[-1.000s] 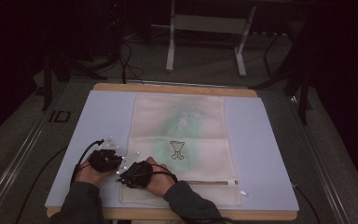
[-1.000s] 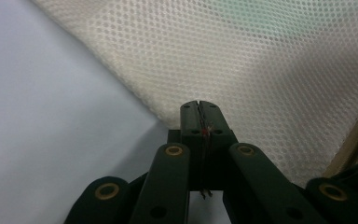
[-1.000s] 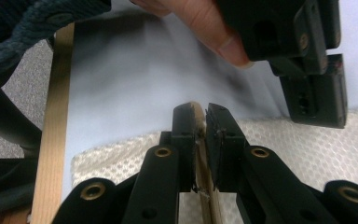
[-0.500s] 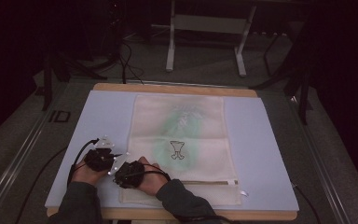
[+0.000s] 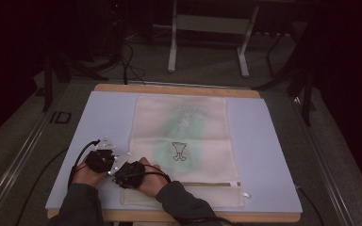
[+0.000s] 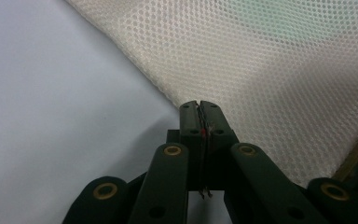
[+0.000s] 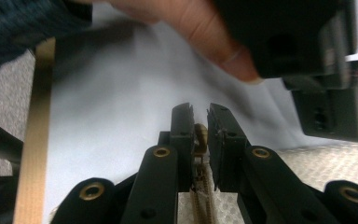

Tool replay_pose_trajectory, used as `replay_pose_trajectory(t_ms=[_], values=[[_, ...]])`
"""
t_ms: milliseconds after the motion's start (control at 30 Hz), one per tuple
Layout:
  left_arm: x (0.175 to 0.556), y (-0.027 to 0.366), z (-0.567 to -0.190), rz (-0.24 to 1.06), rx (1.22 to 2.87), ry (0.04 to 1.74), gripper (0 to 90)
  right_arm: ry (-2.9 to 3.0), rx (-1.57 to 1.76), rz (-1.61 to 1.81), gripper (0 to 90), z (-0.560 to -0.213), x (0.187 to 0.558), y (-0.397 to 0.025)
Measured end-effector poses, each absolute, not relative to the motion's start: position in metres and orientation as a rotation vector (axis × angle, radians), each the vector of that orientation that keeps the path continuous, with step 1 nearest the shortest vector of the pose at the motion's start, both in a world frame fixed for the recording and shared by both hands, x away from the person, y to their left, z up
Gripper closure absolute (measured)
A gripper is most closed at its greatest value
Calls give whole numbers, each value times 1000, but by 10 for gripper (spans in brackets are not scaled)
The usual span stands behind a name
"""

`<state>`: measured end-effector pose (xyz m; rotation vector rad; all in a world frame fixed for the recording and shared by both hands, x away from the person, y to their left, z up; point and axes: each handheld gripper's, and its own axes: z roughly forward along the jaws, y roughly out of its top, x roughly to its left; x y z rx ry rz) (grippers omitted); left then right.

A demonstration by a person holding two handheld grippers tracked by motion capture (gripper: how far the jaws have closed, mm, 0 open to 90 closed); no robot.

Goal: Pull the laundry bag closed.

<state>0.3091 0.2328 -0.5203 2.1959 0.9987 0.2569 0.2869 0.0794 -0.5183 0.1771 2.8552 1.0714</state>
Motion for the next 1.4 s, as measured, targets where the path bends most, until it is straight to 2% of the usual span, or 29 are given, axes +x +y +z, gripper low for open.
replay_pose_trajectory(t_ms=[533,1167,1400], values=[[308,232,-520,262,2195,994,878,2855,173,1102,816,-506,284,55],[307,230,-520,253,2203,979,875,2933,198,1064,814,-520,291,48],[305,229,-519,214,2216,950,889,2937,195,1054,818,-525,291,46]])
